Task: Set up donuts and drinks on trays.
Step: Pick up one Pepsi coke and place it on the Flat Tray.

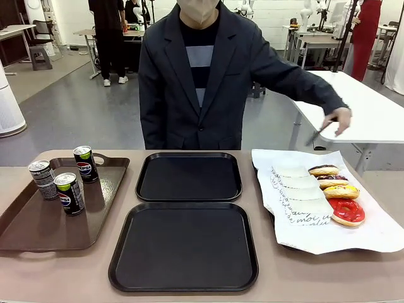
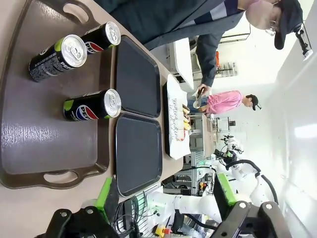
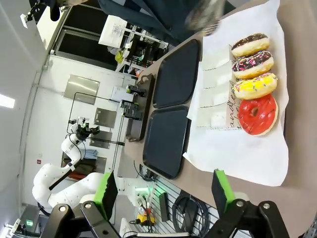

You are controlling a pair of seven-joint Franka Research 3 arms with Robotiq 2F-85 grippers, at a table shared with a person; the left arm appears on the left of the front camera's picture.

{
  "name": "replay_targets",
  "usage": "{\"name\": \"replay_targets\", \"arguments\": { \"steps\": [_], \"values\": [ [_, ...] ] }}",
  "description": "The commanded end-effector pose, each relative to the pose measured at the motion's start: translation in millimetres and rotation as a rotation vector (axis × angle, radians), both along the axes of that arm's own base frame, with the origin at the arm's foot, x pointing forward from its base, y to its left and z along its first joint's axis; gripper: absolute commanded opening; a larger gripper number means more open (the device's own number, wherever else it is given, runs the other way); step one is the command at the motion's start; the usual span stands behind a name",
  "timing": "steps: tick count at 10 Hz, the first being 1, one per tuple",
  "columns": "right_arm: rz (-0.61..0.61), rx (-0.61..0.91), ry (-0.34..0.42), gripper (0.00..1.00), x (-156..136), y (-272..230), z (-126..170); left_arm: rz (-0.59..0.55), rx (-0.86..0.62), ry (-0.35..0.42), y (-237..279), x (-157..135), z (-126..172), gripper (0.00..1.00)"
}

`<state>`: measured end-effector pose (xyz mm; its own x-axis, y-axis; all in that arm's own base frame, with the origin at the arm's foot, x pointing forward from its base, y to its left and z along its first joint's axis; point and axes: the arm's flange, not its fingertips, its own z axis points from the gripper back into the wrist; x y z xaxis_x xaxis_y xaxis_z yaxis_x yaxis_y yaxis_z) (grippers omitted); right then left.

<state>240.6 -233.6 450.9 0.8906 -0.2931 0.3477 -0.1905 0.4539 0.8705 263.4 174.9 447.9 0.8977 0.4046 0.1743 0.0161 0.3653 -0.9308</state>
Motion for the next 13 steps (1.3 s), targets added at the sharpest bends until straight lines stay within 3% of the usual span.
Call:
{"name": "replay_targets", "arguments": {
  "steps": [1,13],
  "values": [
    [-0.001,0.022,-0.033,1.00,3.3,-2.3,0.4,0.001,-0.009,-0.019,0.8,-0.3,2.7,1.00],
    [-0.001,0.022,-0.033,1.00,3.3,-2.3,0.4,0.001,-0.009,-0.019,0.8,-0.3,2.7,1.00]
  ]
}}
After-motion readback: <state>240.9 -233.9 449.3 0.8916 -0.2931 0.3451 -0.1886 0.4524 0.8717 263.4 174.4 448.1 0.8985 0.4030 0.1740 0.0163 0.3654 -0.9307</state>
